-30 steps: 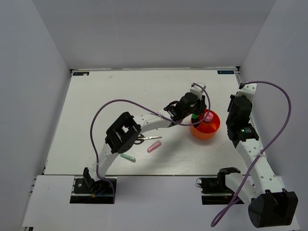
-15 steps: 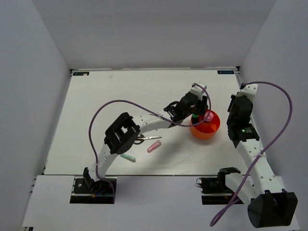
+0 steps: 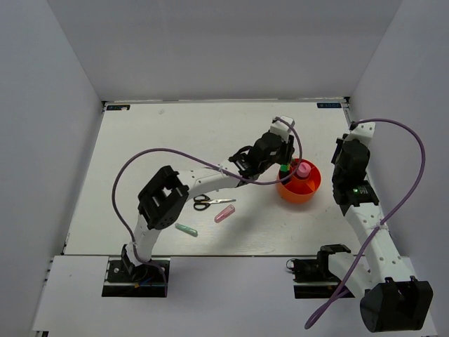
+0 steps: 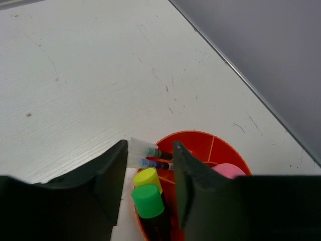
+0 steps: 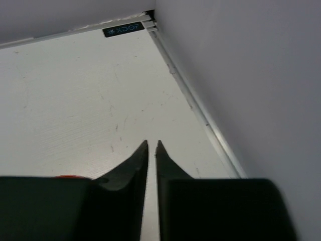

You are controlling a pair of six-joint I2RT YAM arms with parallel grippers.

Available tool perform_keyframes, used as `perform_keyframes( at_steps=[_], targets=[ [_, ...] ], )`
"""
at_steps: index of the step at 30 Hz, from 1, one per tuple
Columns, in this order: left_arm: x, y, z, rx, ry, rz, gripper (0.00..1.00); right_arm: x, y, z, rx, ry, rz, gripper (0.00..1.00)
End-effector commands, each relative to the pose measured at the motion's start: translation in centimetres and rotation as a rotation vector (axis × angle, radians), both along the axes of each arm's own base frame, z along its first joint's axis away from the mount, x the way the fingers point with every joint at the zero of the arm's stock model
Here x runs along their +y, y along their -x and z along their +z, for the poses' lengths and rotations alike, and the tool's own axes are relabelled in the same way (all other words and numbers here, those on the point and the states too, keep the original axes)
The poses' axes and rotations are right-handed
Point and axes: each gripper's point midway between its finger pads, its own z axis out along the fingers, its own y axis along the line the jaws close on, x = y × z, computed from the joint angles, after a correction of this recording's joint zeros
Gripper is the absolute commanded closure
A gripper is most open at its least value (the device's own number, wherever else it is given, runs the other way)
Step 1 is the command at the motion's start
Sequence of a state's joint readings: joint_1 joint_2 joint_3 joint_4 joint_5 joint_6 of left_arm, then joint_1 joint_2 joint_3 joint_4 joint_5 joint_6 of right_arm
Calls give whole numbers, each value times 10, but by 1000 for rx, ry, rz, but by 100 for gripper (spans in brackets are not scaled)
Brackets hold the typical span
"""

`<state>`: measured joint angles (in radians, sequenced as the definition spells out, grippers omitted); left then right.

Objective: Sort the stationery into containers
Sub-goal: Pick up the scissors from the center of the board.

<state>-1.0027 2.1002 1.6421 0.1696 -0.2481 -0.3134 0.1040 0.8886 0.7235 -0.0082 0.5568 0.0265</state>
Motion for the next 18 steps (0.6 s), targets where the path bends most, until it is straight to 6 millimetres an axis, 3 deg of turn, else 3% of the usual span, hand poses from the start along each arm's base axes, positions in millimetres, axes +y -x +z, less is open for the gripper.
perform_keyframes(
  at_steps=[1,2,3,4,5,6,7,8,9,10,11,12,13,14,16,17,18],
  targets=[
    [33,4,73,-89,60,65,53,12,-1,2,9,-3,86,77],
    [42,3,70,-75,34,83,58,15,-1,2,22,18,119,66],
    [57,8,79,-82,31,108,62,36,-2,-6,57,0,243,57],
    [68,4,82,-79,28,134,72,42,-2,-7,72,17,292,43],
    [78,5,79,-62,2,148,77,51,-1,-10,90,28,352,38],
    [99,13,87,-51,-11,175,84,82,4,-19,134,-5,535,33],
    [115,9,84,-20,-10,211,98,94,6,-21,146,7,618,30],
    [130,12,74,20,-60,222,100,104,10,-24,166,22,690,31],
    [155,24,75,54,-92,226,100,138,24,-23,171,5,916,36],
    [176,28,62,125,-125,260,100,148,34,-32,212,-1,997,51],
    [196,30,68,152,-120,276,100,156,38,-33,216,20,1071,62],
    [220,51,31,274,-228,272,100,184,57,-28,206,-26,1266,74],
    [230,62,36,306,-211,246,100,192,66,-32,230,-43,1334,85],
    [260,61,34,343,-201,296,86,203,77,-32,230,-64,1420,99],
    [299,94,10,444,-251,304,49,225,92,-33,286,-107,1562,100],
    [318,95,5,466,-255,339,30,230,91,-27,285,-85,1591,95],
    [336,97,-1,490,-260,373,25,243,94,-35,323,-72,1652,91]
  ],
)
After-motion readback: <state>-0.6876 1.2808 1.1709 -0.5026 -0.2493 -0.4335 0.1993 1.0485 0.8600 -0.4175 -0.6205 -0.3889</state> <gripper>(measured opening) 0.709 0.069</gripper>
